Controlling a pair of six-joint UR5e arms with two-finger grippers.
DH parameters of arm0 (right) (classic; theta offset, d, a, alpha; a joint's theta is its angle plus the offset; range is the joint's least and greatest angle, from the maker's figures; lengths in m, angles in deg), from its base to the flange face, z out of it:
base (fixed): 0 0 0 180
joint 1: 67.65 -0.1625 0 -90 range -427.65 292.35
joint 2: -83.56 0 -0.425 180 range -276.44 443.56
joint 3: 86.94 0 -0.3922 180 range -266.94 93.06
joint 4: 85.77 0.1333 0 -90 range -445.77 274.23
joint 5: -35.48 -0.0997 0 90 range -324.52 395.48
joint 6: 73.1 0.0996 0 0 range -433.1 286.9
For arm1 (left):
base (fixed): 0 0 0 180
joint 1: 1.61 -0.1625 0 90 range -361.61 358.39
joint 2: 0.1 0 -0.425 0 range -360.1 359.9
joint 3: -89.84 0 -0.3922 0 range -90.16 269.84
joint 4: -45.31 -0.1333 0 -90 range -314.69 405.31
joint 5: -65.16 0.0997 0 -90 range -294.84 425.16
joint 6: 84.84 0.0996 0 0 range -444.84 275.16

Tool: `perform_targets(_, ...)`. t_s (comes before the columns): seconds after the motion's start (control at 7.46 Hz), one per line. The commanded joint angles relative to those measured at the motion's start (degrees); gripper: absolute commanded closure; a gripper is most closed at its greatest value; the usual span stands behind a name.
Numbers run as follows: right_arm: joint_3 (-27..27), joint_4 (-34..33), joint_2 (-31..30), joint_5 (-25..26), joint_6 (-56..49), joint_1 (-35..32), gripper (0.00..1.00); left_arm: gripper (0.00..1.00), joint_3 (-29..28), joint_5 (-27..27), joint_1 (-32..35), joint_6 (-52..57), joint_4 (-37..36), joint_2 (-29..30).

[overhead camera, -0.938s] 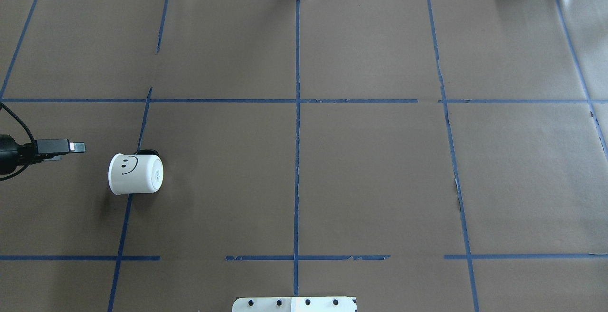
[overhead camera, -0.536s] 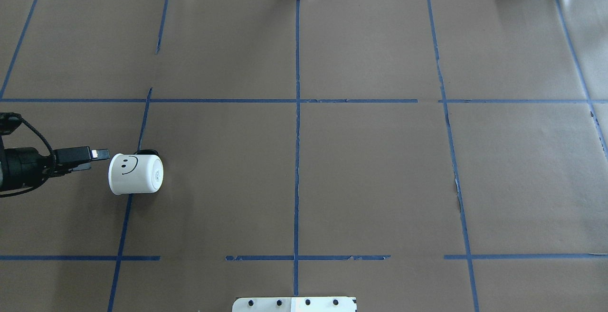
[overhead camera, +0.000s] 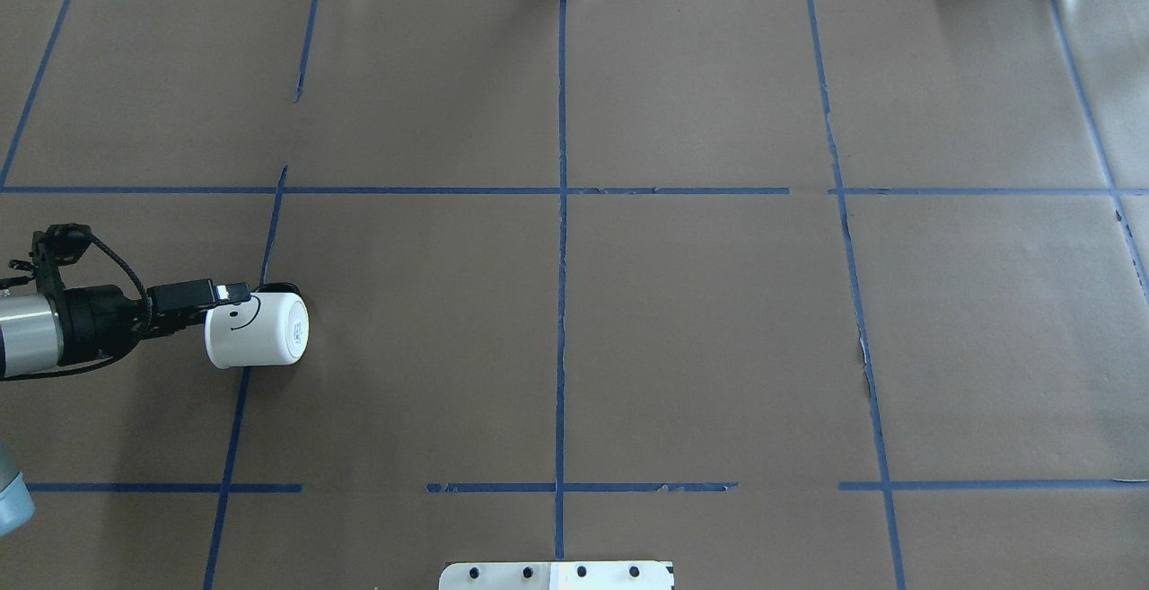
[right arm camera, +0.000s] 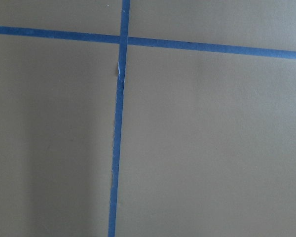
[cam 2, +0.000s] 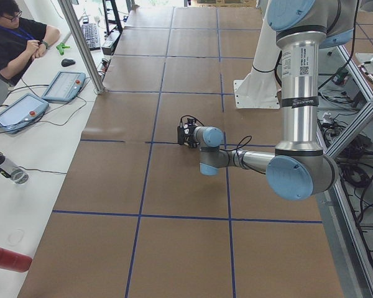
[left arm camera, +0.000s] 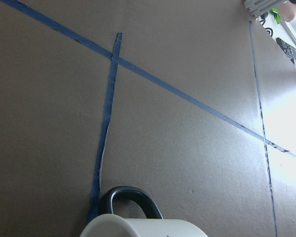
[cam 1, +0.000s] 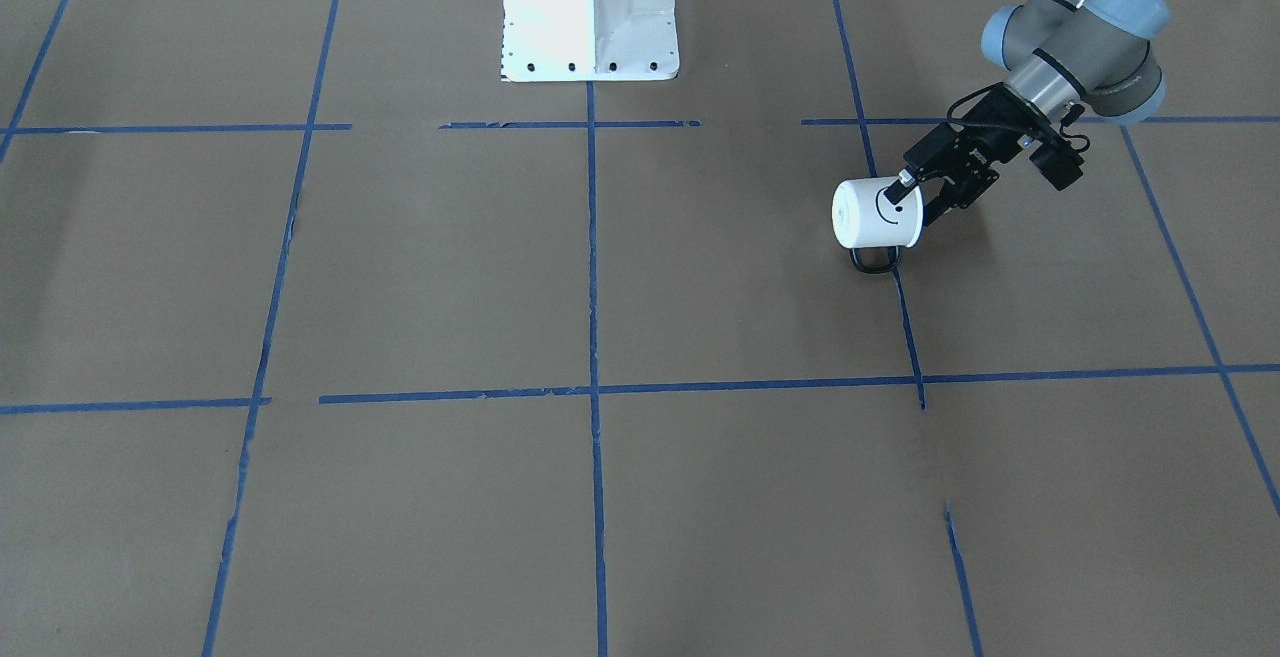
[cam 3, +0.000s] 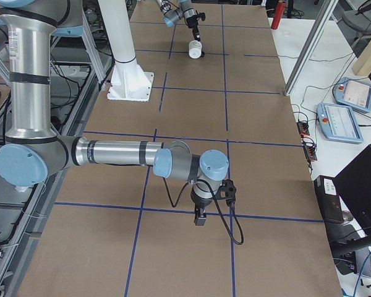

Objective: Flip mug
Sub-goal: 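Reach the left gripper to the sideways white mug and grasp its rim, then lift the mug with the left gripper and carry it toward the table centre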

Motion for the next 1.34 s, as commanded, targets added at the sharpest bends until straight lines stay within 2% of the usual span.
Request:
perform_targets(0.0, 0.00, 0.00, 0.00, 0.00, 0.00, 0.00, 0.00, 0.58, -0.18, -0.65, -0.56, 0.04, 2.50, 0.37)
perform_targets(0.13, 0.00, 0.00, 0.00, 0.00, 0.00, 0.00, 0.00, 1.00, 0.00, -2.92, -0.47, 0.13, 2.69, 0.89)
perform_targets(0.54, 0.00, 0.00, 0.00, 0.00, 0.00, 0.00, 0.00, 1.00, 4.03, -9.86, -0.39, -0.83, 2.78, 3.87)
perform_targets(0.8, 0.00, 0.00, 0.00, 0.00, 0.00, 0.00, 0.00, 1.00, 4.83, -13.22, 0.49, -7.22, 1.47, 9.83)
perform_targets(0.94, 0.00, 0.00, 0.00, 0.00, 0.00, 0.00, 0.00, 1.00, 5.10, -13.40, 0.93, -8.91, -6.46, 14.39)
perform_targets(1.21, 0.00, 0.00, 0.00, 0.00, 0.00, 0.00, 0.00, 1.00, 6.76, -13.75, 0.76, -8.75, -31.39, 24.93)
